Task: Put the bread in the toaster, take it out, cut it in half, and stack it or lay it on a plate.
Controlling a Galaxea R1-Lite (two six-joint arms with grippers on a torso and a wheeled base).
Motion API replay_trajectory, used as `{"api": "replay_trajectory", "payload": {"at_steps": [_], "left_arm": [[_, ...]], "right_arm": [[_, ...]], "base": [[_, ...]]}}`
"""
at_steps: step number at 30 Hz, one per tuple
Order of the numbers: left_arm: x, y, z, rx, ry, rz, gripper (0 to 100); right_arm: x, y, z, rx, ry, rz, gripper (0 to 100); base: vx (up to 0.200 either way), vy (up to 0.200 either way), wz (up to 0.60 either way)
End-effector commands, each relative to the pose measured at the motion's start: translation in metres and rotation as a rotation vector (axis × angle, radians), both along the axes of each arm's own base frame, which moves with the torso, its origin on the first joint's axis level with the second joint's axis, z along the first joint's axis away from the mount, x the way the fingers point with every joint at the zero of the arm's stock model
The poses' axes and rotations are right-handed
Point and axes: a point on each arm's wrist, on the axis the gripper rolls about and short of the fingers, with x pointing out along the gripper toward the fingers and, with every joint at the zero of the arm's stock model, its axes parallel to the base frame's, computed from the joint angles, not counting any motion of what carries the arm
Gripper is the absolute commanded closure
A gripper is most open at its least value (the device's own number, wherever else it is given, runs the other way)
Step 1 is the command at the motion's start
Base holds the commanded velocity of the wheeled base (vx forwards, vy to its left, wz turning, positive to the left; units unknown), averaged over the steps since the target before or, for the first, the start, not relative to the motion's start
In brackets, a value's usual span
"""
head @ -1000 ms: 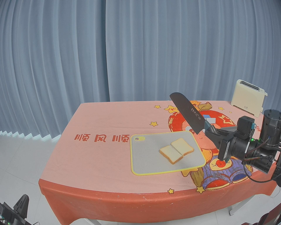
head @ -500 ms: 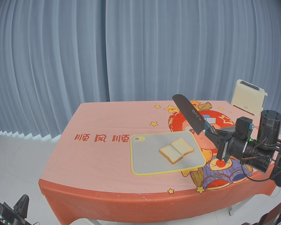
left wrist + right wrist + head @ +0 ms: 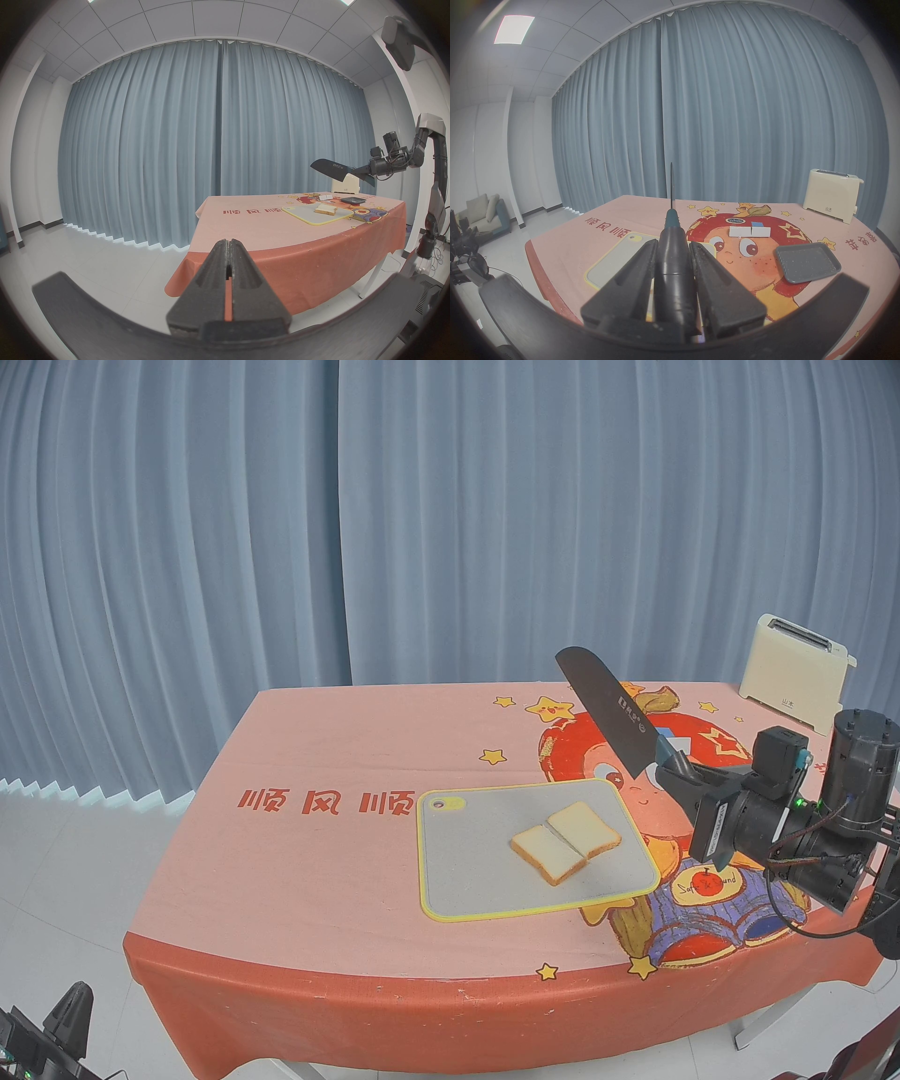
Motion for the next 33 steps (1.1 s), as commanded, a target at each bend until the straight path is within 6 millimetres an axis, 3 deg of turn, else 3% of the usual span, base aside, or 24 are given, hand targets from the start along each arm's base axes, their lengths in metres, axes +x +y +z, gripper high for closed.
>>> {"api": "replay_trajectory", "payload": {"at_steps": [1,15,22,33], "left_arm": [[0.001,0.0,-0.005,0.001,0.02,0.001,100],[0.001,0.0,-0.005,0.002,0.021,0.0,100],[0.001,0.0,-0.005,0.002,0.02,0.0,100],[0.001,0.0,-0.005,0.002,0.023,0.0,100]], "right_arm": [[0.003,0.002,-0.006,-0.01,0.015,-0.008,100],[0.013,-0.005,-0.004,-0.007,0.008,-0.055,100],[0.025,-0.02,0.002,0.002,-0.012,-0.119,100],[0.025,-0.022,0.003,0.005,-0.012,-0.128,100]], "base": [[0.0,0.0,0.0],[0.0,0.0,0.0],[0.0,0.0,0.0],[0.0,0.0,0.0]]}}
